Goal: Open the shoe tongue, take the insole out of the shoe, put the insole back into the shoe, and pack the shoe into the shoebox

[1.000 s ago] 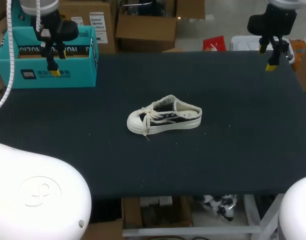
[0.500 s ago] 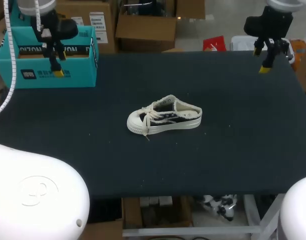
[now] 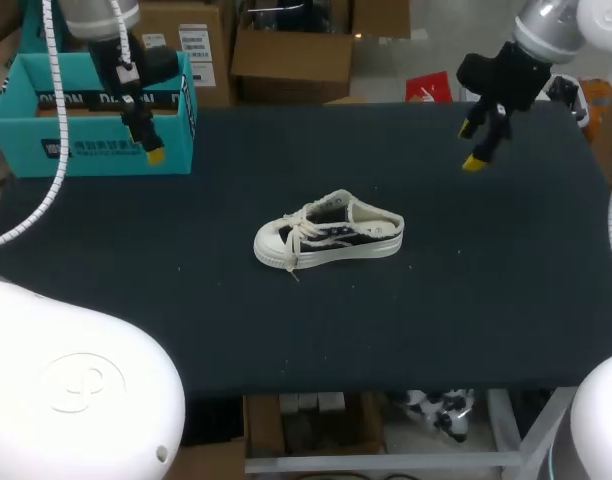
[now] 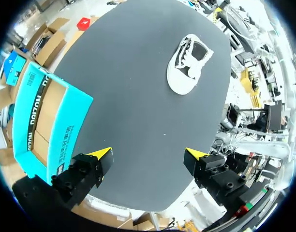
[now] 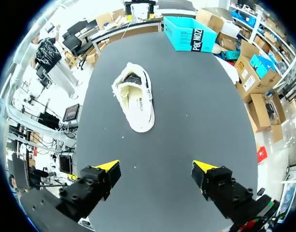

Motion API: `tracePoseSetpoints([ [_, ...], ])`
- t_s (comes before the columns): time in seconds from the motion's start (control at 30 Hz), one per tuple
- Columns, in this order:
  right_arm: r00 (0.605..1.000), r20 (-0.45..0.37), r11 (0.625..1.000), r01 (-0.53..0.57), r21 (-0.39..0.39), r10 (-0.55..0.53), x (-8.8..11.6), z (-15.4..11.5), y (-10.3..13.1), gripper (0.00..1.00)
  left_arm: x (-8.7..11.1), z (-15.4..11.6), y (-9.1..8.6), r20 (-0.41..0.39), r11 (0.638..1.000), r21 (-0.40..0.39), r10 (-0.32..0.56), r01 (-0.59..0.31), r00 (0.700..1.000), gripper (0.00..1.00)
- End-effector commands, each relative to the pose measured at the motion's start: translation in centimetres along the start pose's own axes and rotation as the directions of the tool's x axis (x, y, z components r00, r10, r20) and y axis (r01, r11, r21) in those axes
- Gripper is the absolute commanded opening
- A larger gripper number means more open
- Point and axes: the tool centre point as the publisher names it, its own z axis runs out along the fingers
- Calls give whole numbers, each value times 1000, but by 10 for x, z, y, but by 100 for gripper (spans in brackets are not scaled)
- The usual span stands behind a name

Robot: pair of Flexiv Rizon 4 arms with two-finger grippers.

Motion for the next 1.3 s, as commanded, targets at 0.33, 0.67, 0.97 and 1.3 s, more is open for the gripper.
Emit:
tracePoseSetpoints([
  [0.33, 999, 33, 996, -9, -85, 12, 22, 36, 16, 100, 5, 10, -9, 89, 964, 48, -266, 263, 960, 100],
  [0.67, 998, 61, 989, -12, -144, 21, 15, 43, 14, 100, 23, 23, -30, 80, 939, 59, -342, 338, 936, 100],
  [0.97, 999, 40, 983, -15, -184, 22, 21, 81, 17, 100, 59, 46, -71, 159, 707, 165, -707, 688, 689, 100],
  [1.3, 999, 37, 965, -16, -261, 27, 40, 117, 28, 100, 101, 47, -85, -1, 647, 132, -757, 751, 653, 100],
])
